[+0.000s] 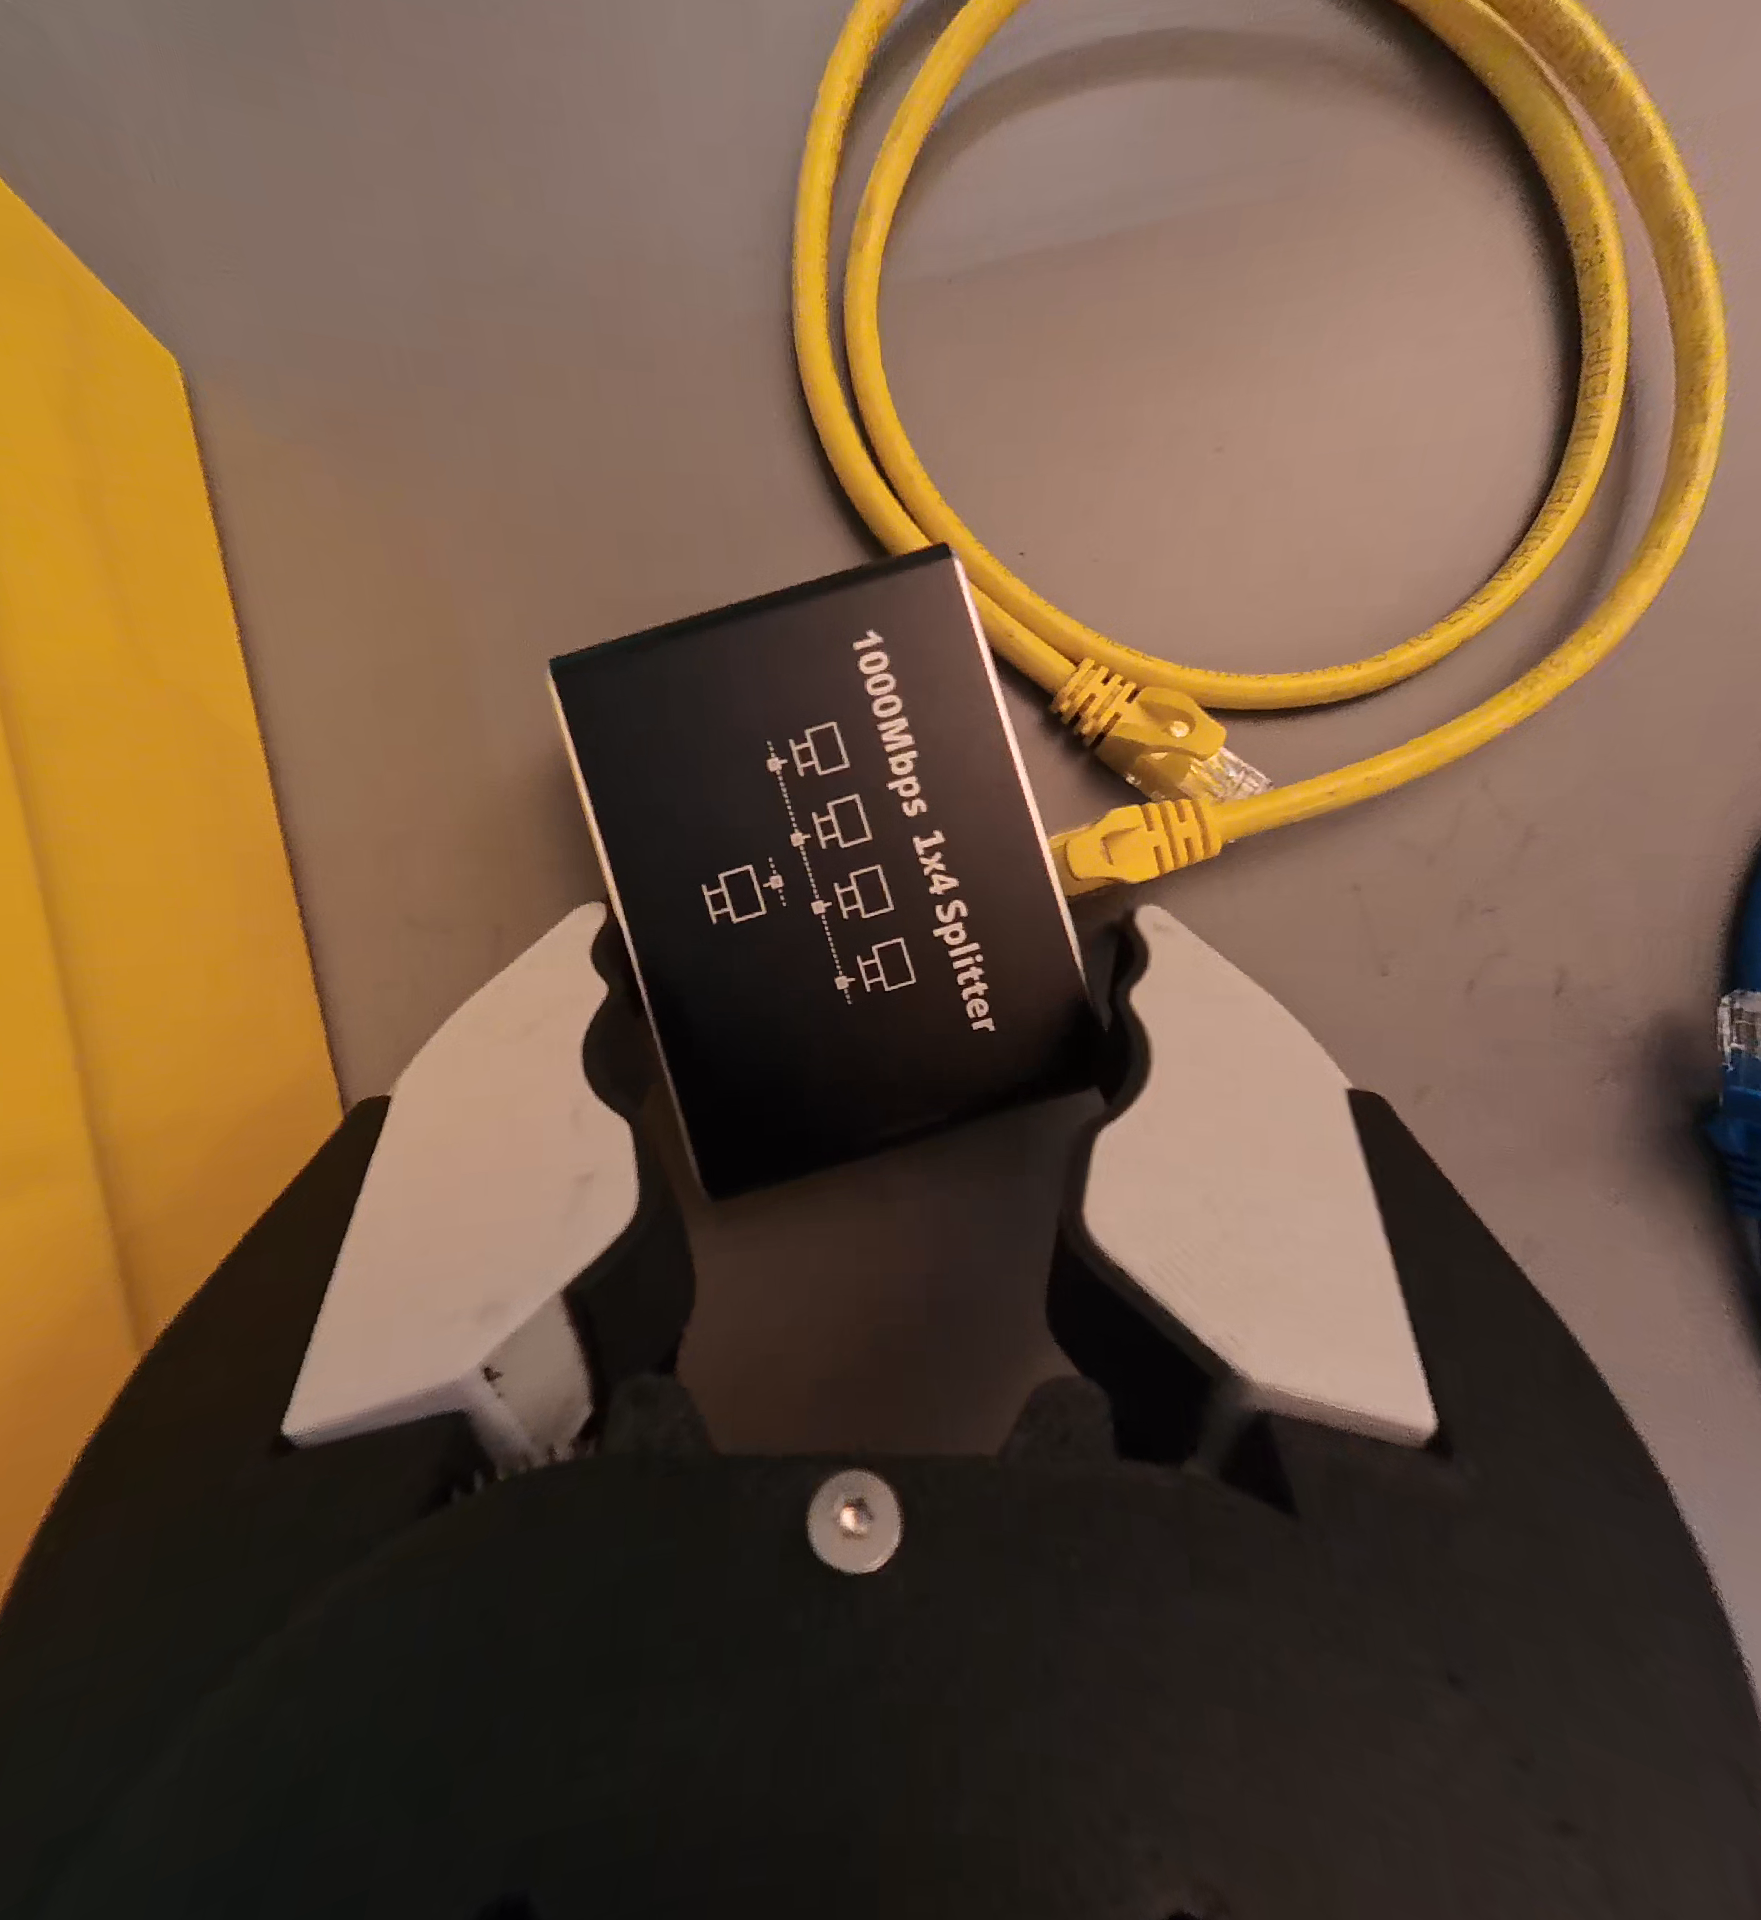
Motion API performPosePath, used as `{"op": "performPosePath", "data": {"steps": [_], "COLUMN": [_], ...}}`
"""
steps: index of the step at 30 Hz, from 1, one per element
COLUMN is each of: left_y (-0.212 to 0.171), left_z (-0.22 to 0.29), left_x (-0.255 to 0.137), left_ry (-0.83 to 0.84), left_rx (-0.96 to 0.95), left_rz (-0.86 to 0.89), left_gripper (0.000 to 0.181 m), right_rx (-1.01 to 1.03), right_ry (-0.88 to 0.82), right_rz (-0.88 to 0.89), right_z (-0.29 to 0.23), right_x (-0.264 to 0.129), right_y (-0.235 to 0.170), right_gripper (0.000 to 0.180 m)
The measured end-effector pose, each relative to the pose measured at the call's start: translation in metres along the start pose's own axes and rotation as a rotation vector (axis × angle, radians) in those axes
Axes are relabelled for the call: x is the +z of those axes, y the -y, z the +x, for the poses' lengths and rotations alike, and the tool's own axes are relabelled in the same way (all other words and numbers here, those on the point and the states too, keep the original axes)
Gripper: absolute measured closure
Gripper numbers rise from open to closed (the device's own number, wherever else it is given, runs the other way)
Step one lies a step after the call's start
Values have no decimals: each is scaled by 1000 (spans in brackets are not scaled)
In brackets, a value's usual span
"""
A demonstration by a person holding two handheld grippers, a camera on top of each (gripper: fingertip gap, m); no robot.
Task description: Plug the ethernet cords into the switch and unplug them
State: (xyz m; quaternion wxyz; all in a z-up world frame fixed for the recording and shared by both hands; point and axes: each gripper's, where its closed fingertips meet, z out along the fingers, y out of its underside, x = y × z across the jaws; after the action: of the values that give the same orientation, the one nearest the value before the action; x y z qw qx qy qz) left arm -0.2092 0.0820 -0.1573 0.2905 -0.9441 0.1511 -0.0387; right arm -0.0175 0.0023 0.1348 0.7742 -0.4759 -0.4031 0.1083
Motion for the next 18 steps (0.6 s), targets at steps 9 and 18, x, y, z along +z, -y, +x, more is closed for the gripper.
{"op": "performPosePath", "data": {"steps": [9, 18], "left_y": [3, 8], "left_z": [2, 2], "left_x": [2, 4], "left_ry": [-41, -61], "left_rx": [50, 40], "left_rz": [10, 44], "left_gripper": [96, 99], "right_rx": [-5, -12], "right_ry": [3, 8], "right_rz": [-10, -21], "right_z": [0, -1], "right_x": [1, 3], "right_y": [-4, -8], "right_gripper": [169, 168]}}
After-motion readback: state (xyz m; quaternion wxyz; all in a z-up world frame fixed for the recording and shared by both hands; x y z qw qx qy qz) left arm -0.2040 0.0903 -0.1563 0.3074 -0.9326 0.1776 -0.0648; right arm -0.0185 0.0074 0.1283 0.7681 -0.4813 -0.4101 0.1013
